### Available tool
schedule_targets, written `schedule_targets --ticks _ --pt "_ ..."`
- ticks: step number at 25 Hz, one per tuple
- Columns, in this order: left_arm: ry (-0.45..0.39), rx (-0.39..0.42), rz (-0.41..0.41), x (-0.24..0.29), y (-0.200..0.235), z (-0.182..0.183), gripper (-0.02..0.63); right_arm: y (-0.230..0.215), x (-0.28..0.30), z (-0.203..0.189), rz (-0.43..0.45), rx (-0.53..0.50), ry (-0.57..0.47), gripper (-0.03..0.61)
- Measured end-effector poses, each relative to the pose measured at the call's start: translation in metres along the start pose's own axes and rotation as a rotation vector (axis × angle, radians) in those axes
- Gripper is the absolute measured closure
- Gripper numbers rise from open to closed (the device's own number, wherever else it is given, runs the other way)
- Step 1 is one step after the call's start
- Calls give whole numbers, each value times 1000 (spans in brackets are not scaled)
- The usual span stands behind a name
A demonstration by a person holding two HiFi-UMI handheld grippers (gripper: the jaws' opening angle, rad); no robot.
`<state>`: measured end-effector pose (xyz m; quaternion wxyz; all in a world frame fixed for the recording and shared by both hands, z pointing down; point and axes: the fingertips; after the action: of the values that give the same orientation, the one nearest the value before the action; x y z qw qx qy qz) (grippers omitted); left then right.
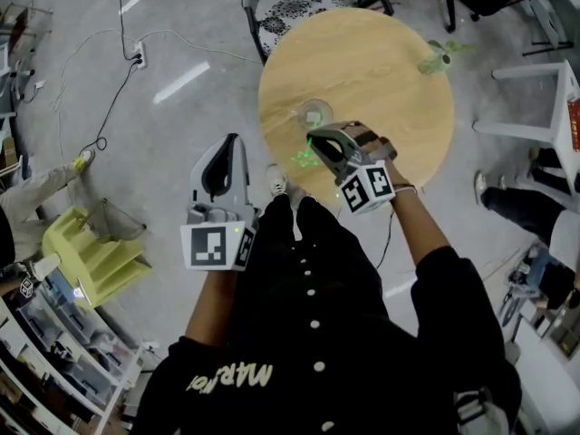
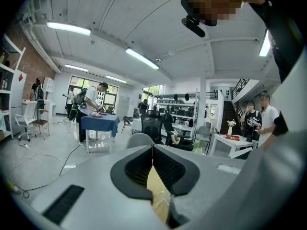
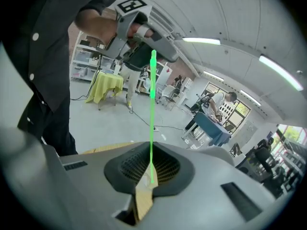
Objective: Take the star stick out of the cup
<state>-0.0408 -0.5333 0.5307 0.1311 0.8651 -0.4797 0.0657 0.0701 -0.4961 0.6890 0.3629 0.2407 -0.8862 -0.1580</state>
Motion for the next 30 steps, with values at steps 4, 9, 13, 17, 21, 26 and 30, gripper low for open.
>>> schedule_targets --ticks 4,9,13,17,21,26,30 --pt "-23 15 -18 -2 -10 20 611 -21 -25 19 -50 108 -16 560" --pt "-59 39 -42 -6 -26 43 611 -44 -61 44 -124 315 -61 560" --pt "-86 59 -59 -6 -41 59 611 -75 -102 64 -247 488 -121 560" --pt "-113 76 -87 -8 -56 79 611 -105 -150 80 -376 625 -167 560" --pt "-135 89 -110 -9 -69 97 611 -129 -199 83 -502 750 -211 560" --pt "-163 104 -122 -11 -79 114 611 -145 -260 72 -653 806 -253 560" --pt "-180 118 -132 -11 -86 126 611 -156 -304 70 -759 837 -279 560"
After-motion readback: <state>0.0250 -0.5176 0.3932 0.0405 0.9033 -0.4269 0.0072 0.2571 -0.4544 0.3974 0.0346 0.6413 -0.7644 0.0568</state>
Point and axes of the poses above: the fingertips, and each gripper's own axes: x forward along the fingers, y to its left, z out of its top, and after that the axes turned 2 degrees about -z, right-handed
